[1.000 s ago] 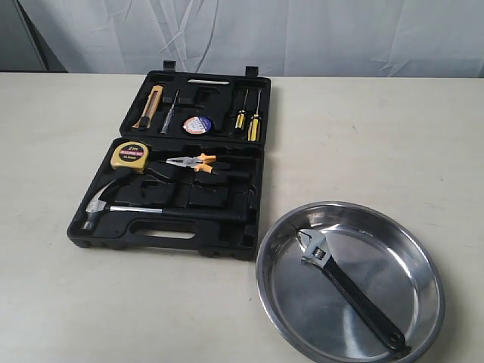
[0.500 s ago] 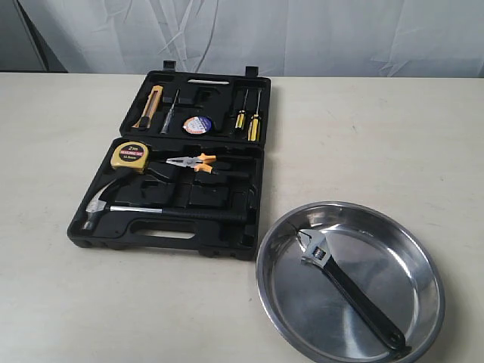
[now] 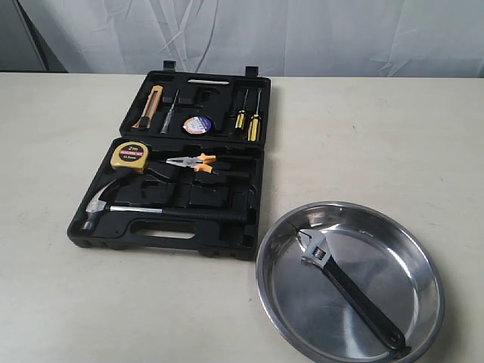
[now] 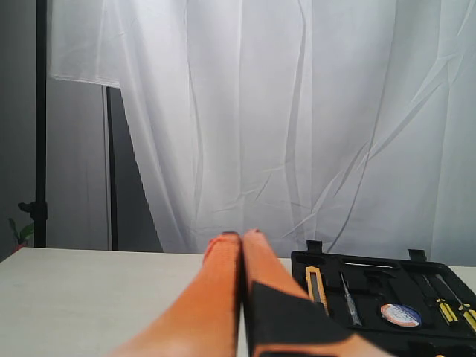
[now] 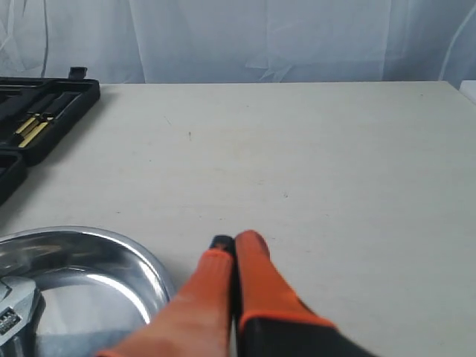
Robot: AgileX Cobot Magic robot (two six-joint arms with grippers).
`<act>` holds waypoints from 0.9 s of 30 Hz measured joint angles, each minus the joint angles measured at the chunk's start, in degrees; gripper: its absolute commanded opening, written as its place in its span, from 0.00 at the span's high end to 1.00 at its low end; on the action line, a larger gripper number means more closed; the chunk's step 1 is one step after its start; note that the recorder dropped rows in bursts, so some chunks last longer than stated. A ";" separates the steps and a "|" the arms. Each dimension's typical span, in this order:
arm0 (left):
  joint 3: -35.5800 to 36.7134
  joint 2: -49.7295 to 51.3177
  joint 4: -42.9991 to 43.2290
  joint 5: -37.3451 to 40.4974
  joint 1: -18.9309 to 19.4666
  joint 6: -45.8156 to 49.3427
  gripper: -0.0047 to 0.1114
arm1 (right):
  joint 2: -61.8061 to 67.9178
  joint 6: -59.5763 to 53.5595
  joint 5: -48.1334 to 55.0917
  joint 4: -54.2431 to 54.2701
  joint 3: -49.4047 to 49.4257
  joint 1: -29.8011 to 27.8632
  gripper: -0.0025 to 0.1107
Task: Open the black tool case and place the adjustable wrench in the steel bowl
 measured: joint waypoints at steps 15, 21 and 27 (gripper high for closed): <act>0.00 0.00 0.00 0.00 0.00 0.00 0.96 | 0.00 0.53 -0.22 0.00 0.00 0.00 0.99; 0.00 0.00 0.00 0.00 0.00 0.00 0.96 | 0.00 0.53 -0.21 0.10 0.00 0.00 0.99; 0.00 0.00 0.00 0.00 0.00 0.00 0.96 | 0.00 0.53 -0.21 0.21 0.00 0.00 0.99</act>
